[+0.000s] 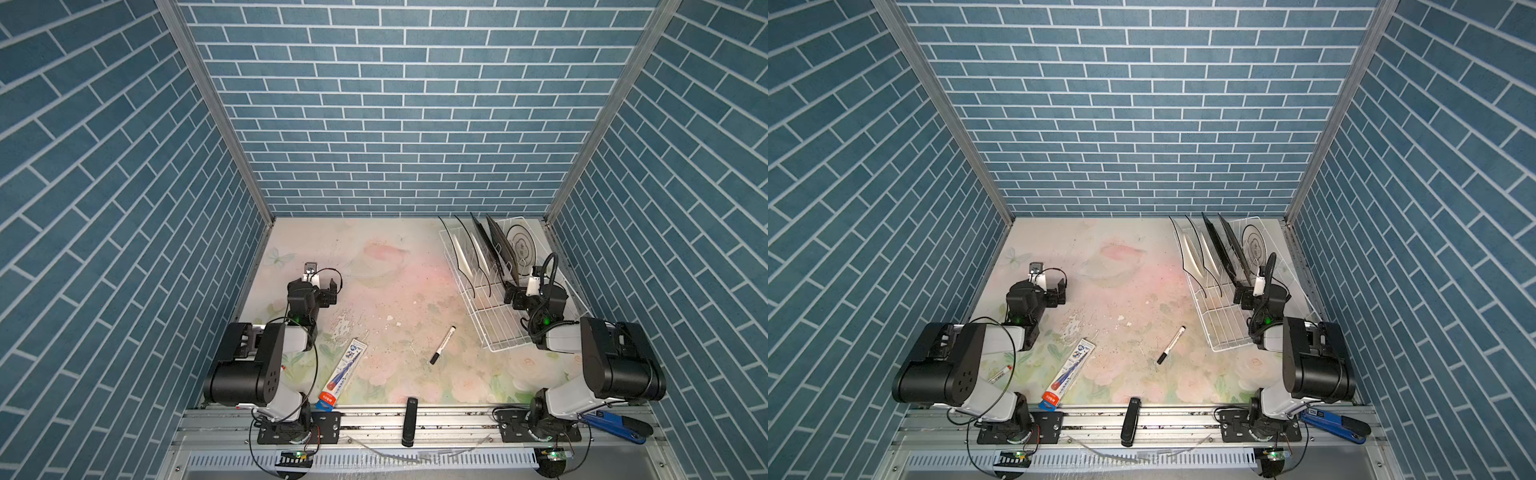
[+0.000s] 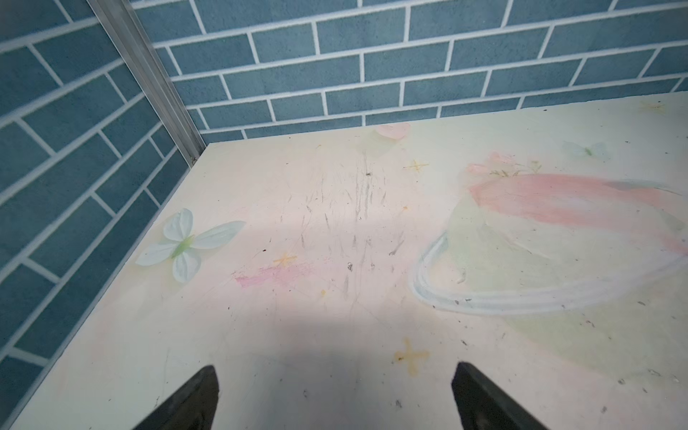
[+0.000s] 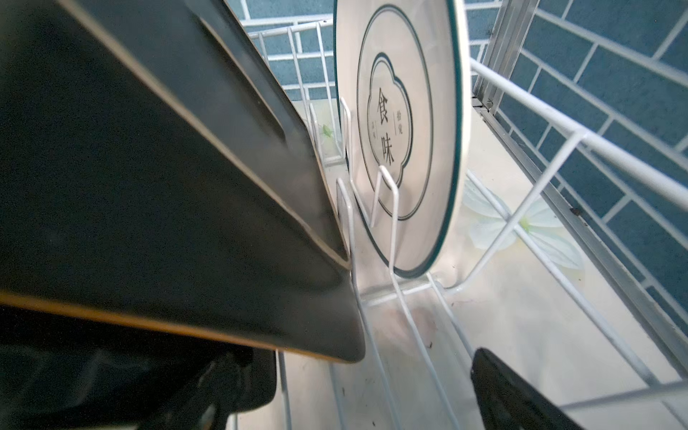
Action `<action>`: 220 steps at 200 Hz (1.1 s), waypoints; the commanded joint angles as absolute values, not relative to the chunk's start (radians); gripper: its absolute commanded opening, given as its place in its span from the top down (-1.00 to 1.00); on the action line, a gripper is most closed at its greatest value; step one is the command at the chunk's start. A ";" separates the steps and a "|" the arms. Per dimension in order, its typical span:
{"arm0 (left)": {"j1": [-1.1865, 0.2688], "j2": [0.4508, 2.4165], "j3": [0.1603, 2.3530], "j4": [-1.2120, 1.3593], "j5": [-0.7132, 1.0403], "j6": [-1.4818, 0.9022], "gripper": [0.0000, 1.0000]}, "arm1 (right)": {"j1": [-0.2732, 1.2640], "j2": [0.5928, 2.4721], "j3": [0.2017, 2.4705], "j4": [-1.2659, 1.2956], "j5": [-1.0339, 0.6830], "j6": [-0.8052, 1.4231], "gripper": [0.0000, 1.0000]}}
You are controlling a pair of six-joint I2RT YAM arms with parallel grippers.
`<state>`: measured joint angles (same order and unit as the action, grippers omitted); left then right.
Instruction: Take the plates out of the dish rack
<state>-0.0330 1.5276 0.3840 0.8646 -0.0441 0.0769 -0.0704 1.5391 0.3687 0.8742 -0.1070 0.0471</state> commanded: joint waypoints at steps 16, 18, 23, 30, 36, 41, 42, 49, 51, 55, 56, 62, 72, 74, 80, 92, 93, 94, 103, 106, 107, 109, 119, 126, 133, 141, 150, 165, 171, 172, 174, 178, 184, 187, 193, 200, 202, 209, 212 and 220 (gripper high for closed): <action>-0.031 1.529 0.391 0.859 -0.041 0.077 -0.99 | -0.071 1.541 0.390 0.871 -0.115 0.035 -0.98; -0.031 1.529 0.391 0.859 -0.041 0.077 -0.99 | -0.071 1.540 0.390 0.870 -0.115 0.036 -0.98; -0.031 1.529 0.391 0.859 -0.041 0.078 -0.99 | -0.071 1.542 0.390 0.871 -0.114 0.035 -0.98; -0.031 1.530 0.391 0.859 -0.041 0.077 -0.99 | -0.071 1.542 0.390 0.871 -0.114 0.035 -0.98; -0.031 1.529 0.391 0.859 -0.041 0.077 -0.99 | -0.071 1.541 0.390 0.872 -0.115 0.035 -0.98; -0.031 1.530 0.391 0.859 -0.041 0.077 -0.99 | -0.072 1.541 0.390 0.872 -0.115 0.035 -0.98; -0.030 1.529 0.390 0.859 -0.041 0.077 -0.99 | -0.071 1.541 0.390 0.871 -0.115 0.035 -0.98; -0.031 1.529 0.391 0.859 -0.041 0.077 -0.99 | -0.071 1.540 0.390 0.871 -0.115 0.036 -0.98; -0.031 1.528 0.391 0.859 -0.041 0.077 -0.99 | -0.071 1.541 0.390 0.871 -0.114 0.036 -0.98; -0.031 1.529 0.391 0.859 -0.041 0.078 -0.99 | -0.071 1.540 0.390 0.872 -0.115 0.036 -0.98; -0.031 1.530 0.391 0.859 -0.041 0.078 -0.99 | -0.071 1.540 0.390 0.871 -0.114 0.036 -0.98; -0.031 1.528 0.390 0.860 -0.043 0.078 -0.99 | -0.071 1.540 0.390 0.871 -0.115 0.036 -0.98; -0.033 1.528 0.388 0.864 -0.049 0.080 -0.99 | -0.071 1.541 0.390 0.871 -0.115 0.036 -0.98; -0.034 1.527 0.388 0.864 -0.051 0.080 -0.99 | -0.071 1.541 0.390 0.871 -0.115 0.035 -0.98; -0.037 1.529 0.387 0.866 -0.055 0.081 -0.99 | -0.071 1.541 0.391 0.871 -0.115 0.036 -0.98; -0.037 1.527 0.387 0.867 -0.055 0.081 -0.99 | -0.071 1.541 0.390 0.871 -0.114 0.035 -0.98; -0.037 1.528 0.387 0.867 -0.055 0.081 -0.99 | -0.071 1.541 0.390 0.871 -0.115 0.035 -0.98; -0.037 1.528 0.387 0.867 -0.056 0.081 -0.99 | -0.071 1.541 0.390 0.871 -0.115 0.035 -0.98; -0.037 1.528 0.387 0.867 -0.057 0.081 -0.99 | -0.071 1.540 0.390 0.871 -0.115 0.035 -0.98; -0.037 1.528 0.387 0.867 -0.056 0.081 -0.99 | -0.071 1.541 0.390 0.871 -0.114 0.035 -0.98; -0.037 1.529 0.387 0.867 -0.057 0.081 -0.99 | -0.071 1.541 0.390 0.871 -0.114 0.035 -0.98; -0.037 1.528 0.387 0.867 -0.056 0.081 -0.99 | -0.071 1.540 0.390 0.870 -0.114 0.035 -0.98; -0.037 1.529 0.388 0.865 -0.055 0.081 -0.99 | -0.071 1.540 0.390 0.871 -0.115 0.036 -0.98; -0.037 1.530 0.388 0.865 -0.055 0.081 -0.99 | -0.071 1.540 0.390 0.871 -0.115 0.035 -0.98; -0.037 1.529 0.388 0.865 -0.054 0.081 -0.99 | -0.071 1.541 0.390 0.871 -0.115 0.035 -0.98; -0.037 1.528 0.388 0.865 -0.054 0.081 -0.99 | -0.071 1.541 0.390 0.870 -0.115 0.035 -0.98; -0.037 1.529 0.388 0.864 -0.053 0.081 -0.99 | -0.071 1.543 0.392 0.870 -0.115 0.035 -0.98; -0.037 1.529 0.390 0.862 -0.052 0.080 -0.99 | -0.071 1.542 0.390 0.870 -0.115 0.035 -0.98; -0.037 1.529 0.390 0.863 -0.052 0.080 -0.99 | -0.071 1.542 0.392 0.870 -0.115 0.036 -0.98; -0.037 1.529 0.390 0.862 -0.052 0.080 -0.99 | -0.071 1.542 0.392 0.870 -0.115 0.036 -0.98; -0.036 1.528 0.390 0.862 -0.052 0.080 -0.99 | -0.071 1.541 0.391 0.870 -0.115 0.035 -0.98; -0.037 1.529 0.389 0.862 -0.052 0.080 -0.99 | -0.071 1.541 0.392 0.870 -0.115 0.035 -0.98; -0.036 1.529 0.390 0.861 -0.053 0.079 -0.99 | -0.071 1.543 0.391 0.869 -0.115 0.035 -0.98; -0.035 1.529 0.390 0.861 -0.053 0.079 -0.99 | -0.071 1.542 0.391 0.870 -0.115 0.035 -0.98; -0.035 1.529 0.390 0.861 -0.054 0.078 -0.99 | -0.071 1.542 0.391 0.871 -0.115 0.035 -0.98; -0.035 1.529 0.390 0.861 -0.054 0.080 -0.99 | -0.071 1.540 0.390 0.871 -0.115 0.036 -0.98; -0.036 1.529 0.390 0.861 -0.054 0.079 -0.99 | -0.071 1.540 0.390 0.871 -0.115 0.036 -0.98; -0.036 1.529 0.390 0.861 -0.054 0.080 -0.99 | -0.071 1.541 0.389 0.870 -0.115 0.035 -0.98; -0.035 1.529 0.391 0.861 -0.054 0.080 -0.99 | -0.071 1.541 0.390 0.871 -0.115 0.035 -0.98; -0.035 1.529 0.391 0.861 -0.054 0.079 -0.99 | -0.071 1.541 0.390 0.871 -0.115 0.035 -0.98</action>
<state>-0.0349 1.5276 0.3840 0.8646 -0.0483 0.0769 -0.0704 1.5391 0.3687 0.8738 -0.1066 0.0471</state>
